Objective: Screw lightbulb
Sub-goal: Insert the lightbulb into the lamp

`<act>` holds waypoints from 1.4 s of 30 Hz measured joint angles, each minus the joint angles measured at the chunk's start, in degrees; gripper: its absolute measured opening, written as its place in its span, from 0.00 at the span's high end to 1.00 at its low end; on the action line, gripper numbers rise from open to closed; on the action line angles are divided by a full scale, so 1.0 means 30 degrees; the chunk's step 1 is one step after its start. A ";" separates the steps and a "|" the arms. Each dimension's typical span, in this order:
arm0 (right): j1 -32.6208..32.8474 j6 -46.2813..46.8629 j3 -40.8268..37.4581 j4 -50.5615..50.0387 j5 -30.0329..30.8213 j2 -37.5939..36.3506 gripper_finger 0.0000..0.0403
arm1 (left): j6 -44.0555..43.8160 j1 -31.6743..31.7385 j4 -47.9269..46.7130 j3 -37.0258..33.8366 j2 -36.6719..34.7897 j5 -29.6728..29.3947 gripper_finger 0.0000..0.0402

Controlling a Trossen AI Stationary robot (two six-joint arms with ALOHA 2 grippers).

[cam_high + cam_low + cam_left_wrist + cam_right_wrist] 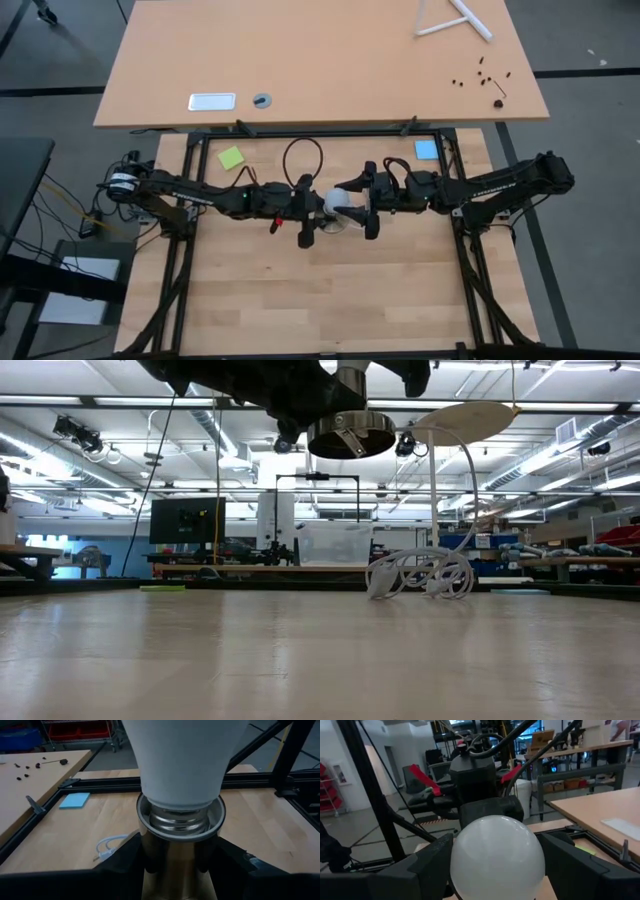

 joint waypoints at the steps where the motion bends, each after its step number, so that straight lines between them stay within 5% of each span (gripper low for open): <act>1: -0.0002 0.0006 0.0000 -0.0004 0.0000 0.0000 0.29 | -0.0002 0.0013 -0.0046 0.0000 0.0000 0.0000 0.58; 11: -0.0002 0.0333 0.2835 -0.5415 0.0800 0.0269 0.29 | -0.0051 0.0028 -0.0767 0.0000 0.0000 -0.0689 0.58; 27: -0.0060 0.0845 0.4754 -0.7071 0.0499 0.2342 0.28 | -0.0007 0.0013 -0.1498 -0.0036 -0.0011 -0.1123 0.58; 42: -0.0031 0.2629 0.4809 -0.7628 0.2203 0.2302 0.27 | -0.0308 0.0020 -0.1225 -0.0033 0.0044 -0.1850 0.58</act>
